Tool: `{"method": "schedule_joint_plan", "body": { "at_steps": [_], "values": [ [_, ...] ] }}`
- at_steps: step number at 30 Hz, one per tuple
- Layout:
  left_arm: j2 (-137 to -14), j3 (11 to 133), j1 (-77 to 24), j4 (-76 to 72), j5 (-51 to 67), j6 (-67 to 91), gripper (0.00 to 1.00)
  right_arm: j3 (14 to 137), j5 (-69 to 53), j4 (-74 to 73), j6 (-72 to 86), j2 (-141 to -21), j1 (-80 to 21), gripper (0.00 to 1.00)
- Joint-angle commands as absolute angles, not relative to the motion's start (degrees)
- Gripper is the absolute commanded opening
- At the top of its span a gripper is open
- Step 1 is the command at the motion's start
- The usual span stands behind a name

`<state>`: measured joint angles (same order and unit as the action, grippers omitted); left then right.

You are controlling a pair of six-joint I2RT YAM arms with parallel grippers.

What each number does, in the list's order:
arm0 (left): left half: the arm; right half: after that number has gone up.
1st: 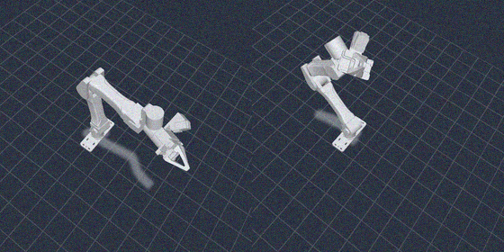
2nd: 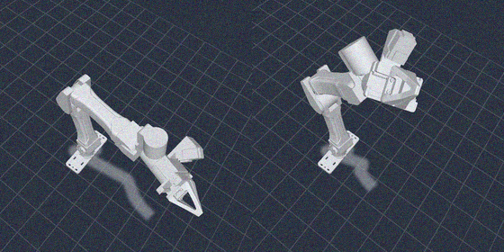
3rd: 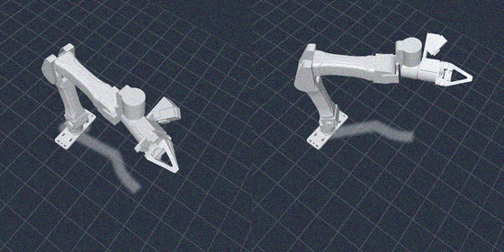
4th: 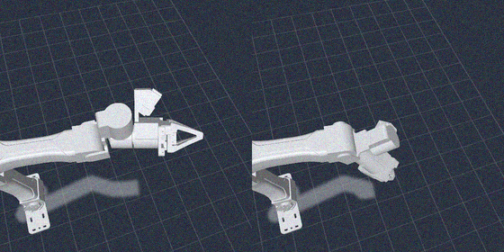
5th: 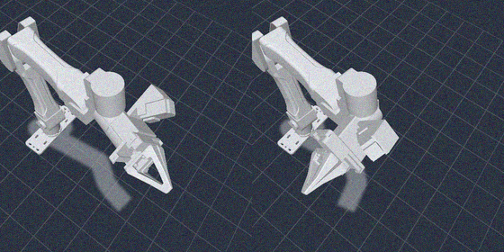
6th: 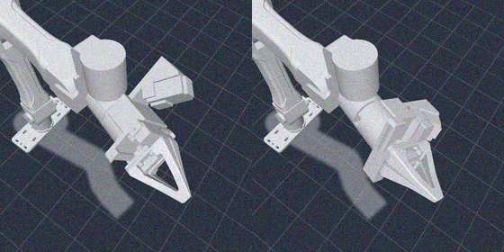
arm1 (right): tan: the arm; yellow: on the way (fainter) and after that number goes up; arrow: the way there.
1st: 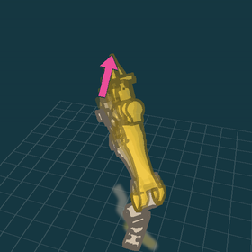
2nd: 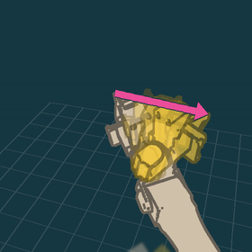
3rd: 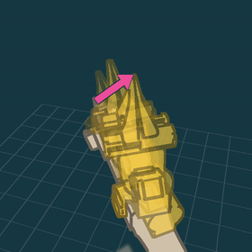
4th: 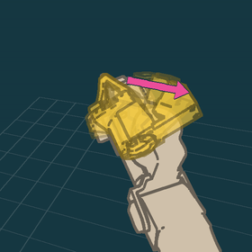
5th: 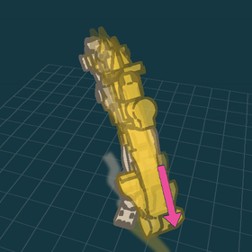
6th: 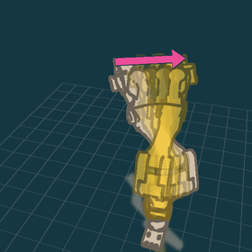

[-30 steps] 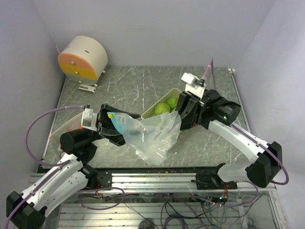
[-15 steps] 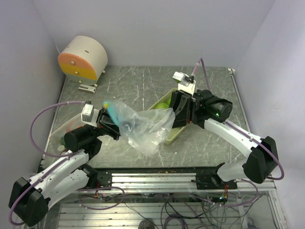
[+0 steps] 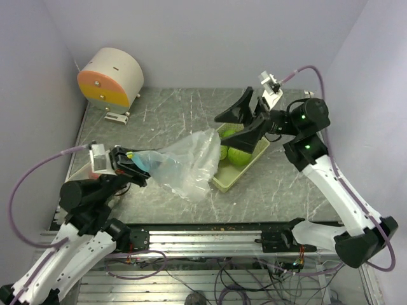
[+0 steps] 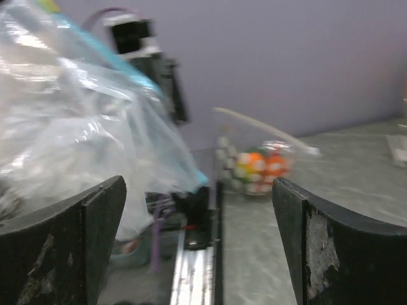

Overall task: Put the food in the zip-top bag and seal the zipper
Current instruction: Open the zipper of the food storage bag.

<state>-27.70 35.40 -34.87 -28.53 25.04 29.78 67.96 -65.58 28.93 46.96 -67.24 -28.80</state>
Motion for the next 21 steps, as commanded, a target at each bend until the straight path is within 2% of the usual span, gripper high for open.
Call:
{"method": "schedule_joint_plan", "body": {
  "at_steps": [1, 4, 9, 13, 17, 21],
  "values": [
    [-22.38, 42.47, -35.07, 1.26, 6.12, 21.04, 0.07, 73.59, -39.68, -16.93, 15.1, -64.62, -28.53, 1.0],
    [-22.33, 47.29, -35.07, 15.02, -6.43, 22.25, 0.07, 73.06, -27.56, -20.44, 15.39, -64.3, -28.54, 1.0],
    [-29.87, 56.79, -35.07, 35.36, -28.57, 28.67, 0.07, 71.36, -21.37, -21.32, 16.69, -64.28, -29.78, 1.0],
    [-34.87, 58.03, -35.07, 38.01, -32.79, 30.46, 0.07, 71.06, -15.91, -19.46, 17.82, -63.77, -37.34, 1.0],
    [-38.25, 56.37, -35.07, 33.85, -30.9, 31.28, 0.07, 72.52, -10.53, -15.88, 19.39, -67.19, -47.26, 1.0],
    [-42.38, 55.18, -35.07, 29.85, -26.75, 32.02, 0.07, 74.39, -6.54, -9.42, 23.64, -73.38, -52.94, 1.0]
  ]
}}
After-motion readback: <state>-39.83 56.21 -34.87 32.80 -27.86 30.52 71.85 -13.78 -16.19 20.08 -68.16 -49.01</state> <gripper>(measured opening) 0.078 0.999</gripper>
